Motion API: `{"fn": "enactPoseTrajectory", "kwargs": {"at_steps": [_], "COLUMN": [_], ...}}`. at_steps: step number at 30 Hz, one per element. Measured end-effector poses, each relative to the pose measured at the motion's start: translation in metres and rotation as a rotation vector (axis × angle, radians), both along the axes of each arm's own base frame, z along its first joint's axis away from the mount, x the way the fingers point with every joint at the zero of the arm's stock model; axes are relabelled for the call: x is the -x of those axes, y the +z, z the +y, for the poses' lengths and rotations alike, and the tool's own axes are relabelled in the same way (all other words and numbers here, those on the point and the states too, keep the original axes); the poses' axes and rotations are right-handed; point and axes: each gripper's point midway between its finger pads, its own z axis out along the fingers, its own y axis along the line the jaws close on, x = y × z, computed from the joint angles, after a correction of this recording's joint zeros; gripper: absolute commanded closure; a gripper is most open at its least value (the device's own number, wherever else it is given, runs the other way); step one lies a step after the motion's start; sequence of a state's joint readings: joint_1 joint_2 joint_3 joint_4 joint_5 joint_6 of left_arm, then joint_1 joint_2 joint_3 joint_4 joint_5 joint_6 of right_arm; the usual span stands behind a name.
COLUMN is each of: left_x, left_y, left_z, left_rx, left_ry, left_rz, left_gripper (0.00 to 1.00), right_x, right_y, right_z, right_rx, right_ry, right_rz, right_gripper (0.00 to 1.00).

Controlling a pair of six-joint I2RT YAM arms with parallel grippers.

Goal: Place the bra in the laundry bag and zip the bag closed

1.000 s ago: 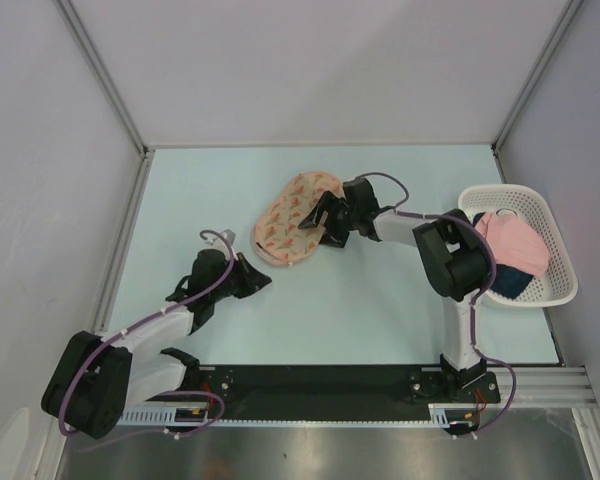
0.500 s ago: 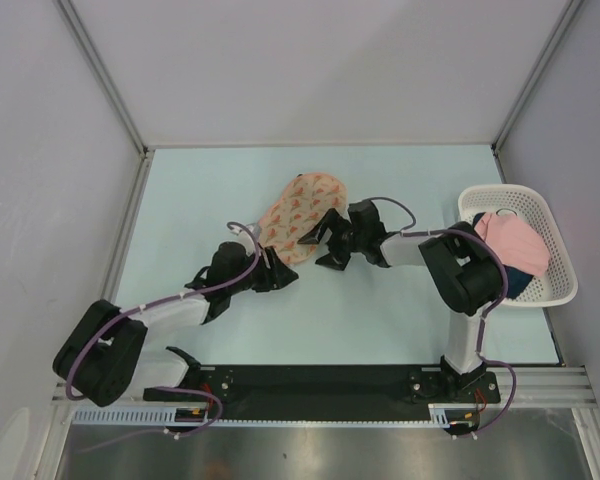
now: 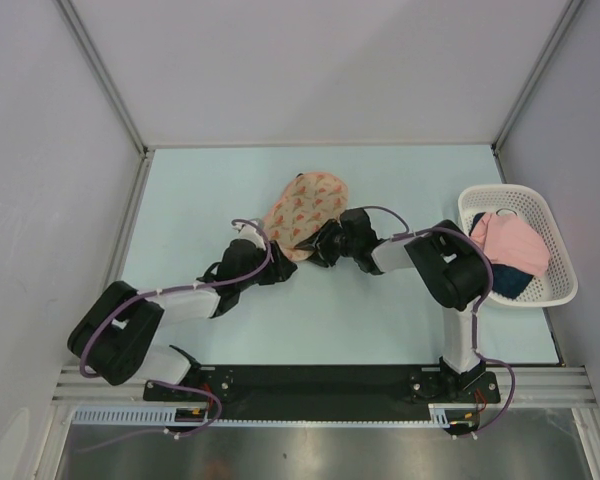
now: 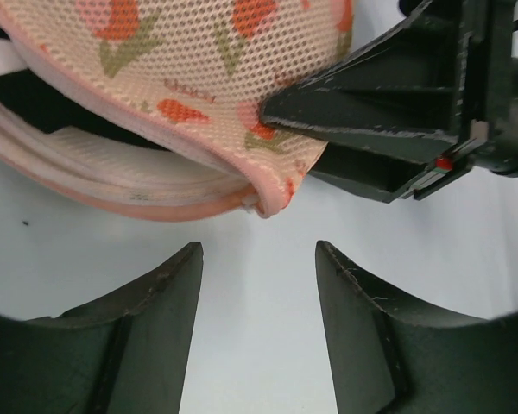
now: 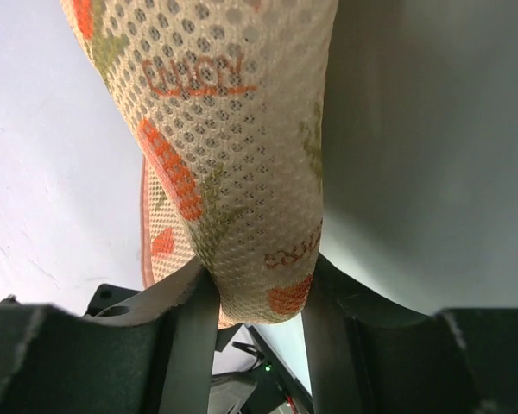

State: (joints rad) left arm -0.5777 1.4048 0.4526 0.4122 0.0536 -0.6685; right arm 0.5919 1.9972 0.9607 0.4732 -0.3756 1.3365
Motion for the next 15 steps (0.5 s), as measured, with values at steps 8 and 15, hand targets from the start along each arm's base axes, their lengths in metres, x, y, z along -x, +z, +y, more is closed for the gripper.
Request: {"fn": "enactPoseTrajectory", "kwargs": {"at_steps": [8,15], "left_x": [-0.006,-0.023], "left_y": [0.0,0.004], "left_z": [-0.001,-0.007], "left_rx": [-0.028,-0.053], "left_ry": [-0.021,-0.021], "left_rz": [-0.049,-0.083], "left_gripper": [0.5,0.56], "right_x": [-0.004,-0.005], "right_y": [0.007,0.019], "right_z": [0.002,0.003], "right_rx": [-0.015,-0.035], "right_ry": [-0.034,-0.056], "right_rz": [0.058,0.092], "right_gripper": [0.63,0.71]}}
